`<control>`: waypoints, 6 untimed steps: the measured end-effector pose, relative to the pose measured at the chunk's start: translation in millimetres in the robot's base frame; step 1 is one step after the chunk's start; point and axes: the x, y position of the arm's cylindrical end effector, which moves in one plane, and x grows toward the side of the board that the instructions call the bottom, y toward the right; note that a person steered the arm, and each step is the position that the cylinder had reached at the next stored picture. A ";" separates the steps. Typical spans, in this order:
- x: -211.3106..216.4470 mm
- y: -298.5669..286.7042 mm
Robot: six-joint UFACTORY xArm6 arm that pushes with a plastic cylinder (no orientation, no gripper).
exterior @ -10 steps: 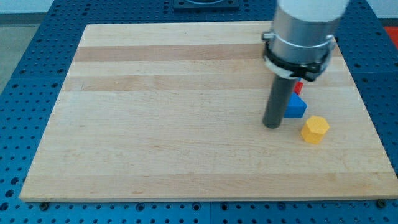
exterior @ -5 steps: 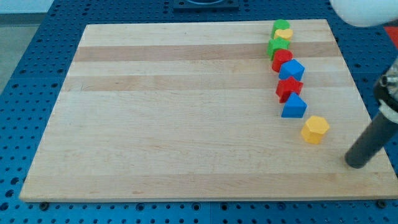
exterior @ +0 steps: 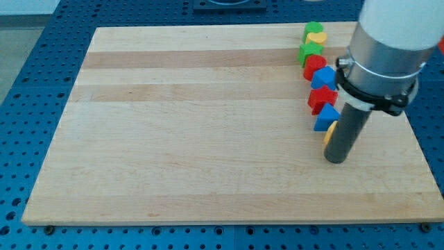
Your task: Place the yellow hexagon underneath the blue triangle to form a vertical line of blocks
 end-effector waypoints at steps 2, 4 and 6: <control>0.7 -9.8; 28.4 70.4; -17.0 78.7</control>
